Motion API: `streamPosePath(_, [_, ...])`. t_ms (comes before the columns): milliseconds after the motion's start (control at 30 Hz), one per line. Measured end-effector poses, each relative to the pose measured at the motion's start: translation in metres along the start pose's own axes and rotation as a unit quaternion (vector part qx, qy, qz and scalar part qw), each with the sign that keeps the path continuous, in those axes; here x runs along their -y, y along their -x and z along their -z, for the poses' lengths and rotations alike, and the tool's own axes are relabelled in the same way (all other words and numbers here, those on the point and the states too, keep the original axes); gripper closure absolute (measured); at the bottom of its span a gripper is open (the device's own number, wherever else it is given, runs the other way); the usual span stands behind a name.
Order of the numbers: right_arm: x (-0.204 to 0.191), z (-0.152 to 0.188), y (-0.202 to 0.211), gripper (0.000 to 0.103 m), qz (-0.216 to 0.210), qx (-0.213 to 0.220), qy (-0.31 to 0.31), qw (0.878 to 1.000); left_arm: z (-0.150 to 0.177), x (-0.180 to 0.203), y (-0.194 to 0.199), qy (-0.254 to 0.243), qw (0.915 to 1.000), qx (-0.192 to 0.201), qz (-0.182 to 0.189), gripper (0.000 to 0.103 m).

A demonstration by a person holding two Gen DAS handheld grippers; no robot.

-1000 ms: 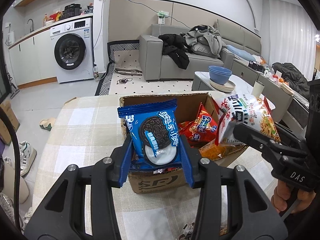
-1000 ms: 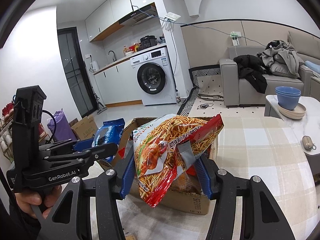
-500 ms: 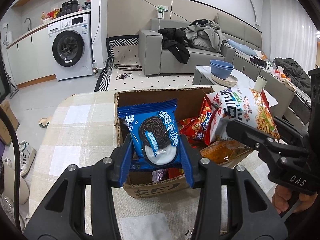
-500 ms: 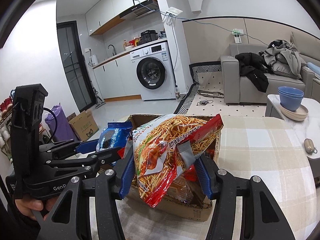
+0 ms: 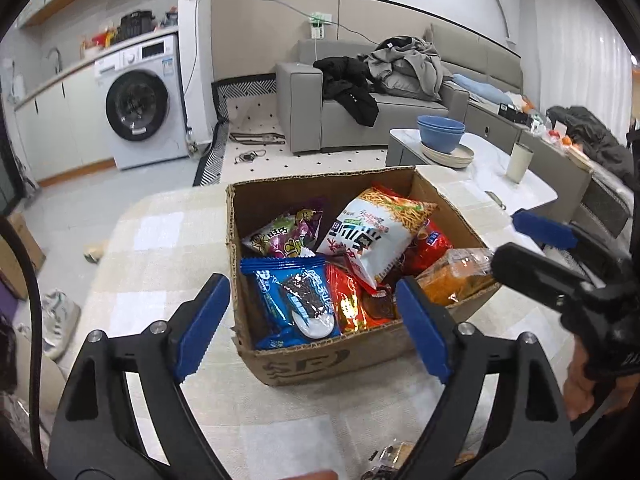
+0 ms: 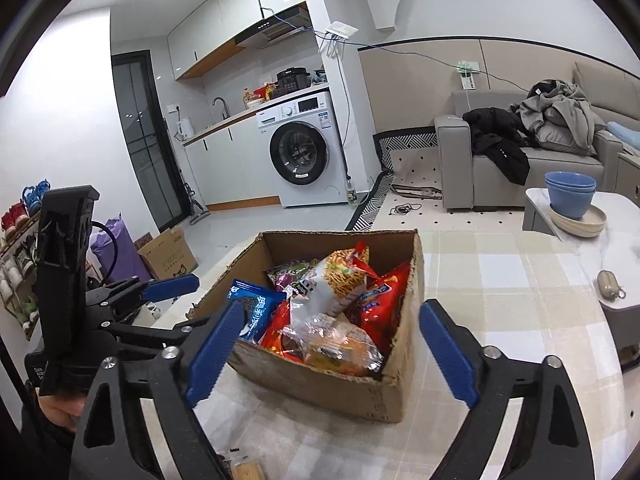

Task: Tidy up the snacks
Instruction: 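Move both grippers back toward the remaining packs on the table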

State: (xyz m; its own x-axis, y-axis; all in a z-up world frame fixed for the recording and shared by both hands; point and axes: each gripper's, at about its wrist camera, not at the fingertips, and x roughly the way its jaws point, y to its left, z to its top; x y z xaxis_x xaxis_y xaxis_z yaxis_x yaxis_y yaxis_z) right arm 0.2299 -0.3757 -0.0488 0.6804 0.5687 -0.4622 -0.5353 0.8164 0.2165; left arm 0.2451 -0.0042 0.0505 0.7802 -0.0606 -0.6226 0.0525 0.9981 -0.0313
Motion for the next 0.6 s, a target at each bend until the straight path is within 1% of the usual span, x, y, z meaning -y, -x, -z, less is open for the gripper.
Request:
streamPosePath(33, [0.003,0.000,0.002,0.004,0.004,0.000,-0.004,1.000,0.001,0.001,0.001,-0.002,1.0000,-0.002,0.000,0.019])
streamPosePath(67, [0.004,0.003,0.006,0.002,0.007,-0.001,-0.007,1.000,0.001,0.003,0.003,-0.001,1.0000,-0.003,0.001,0.016])
streamPosePath(133, [0.007,0.005,0.012,0.001,0.004,0.002,-0.016,1.000,0.004,0.005,0.008,-0.002,1.0000,0.000,0.002,0.000])
streamPosePath(200, [0.011,0.008,0.019,0.001,-0.004,0.004,-0.024,1.000,0.006,0.007,0.018,-0.003,0.9999,0.011,0.003,0.001])
streamPosePath(267, [0.011,0.010,0.026,0.001,-0.007,0.000,-0.026,1.000,0.011,0.008,0.028,-0.002,0.9999,0.012,0.007,0.001])
streamPosePath(467, [0.006,0.020,0.039,0.001,0.011,-0.032,-0.006,0.999,0.026,0.008,0.058,0.007,0.9999,0.008,0.003,0.001])
streamPosePath(600, [0.001,0.032,0.049,0.001,-0.003,-0.050,-0.009,0.999,0.042,0.005,0.075,0.018,0.9998,0.002,0.004,0.001])
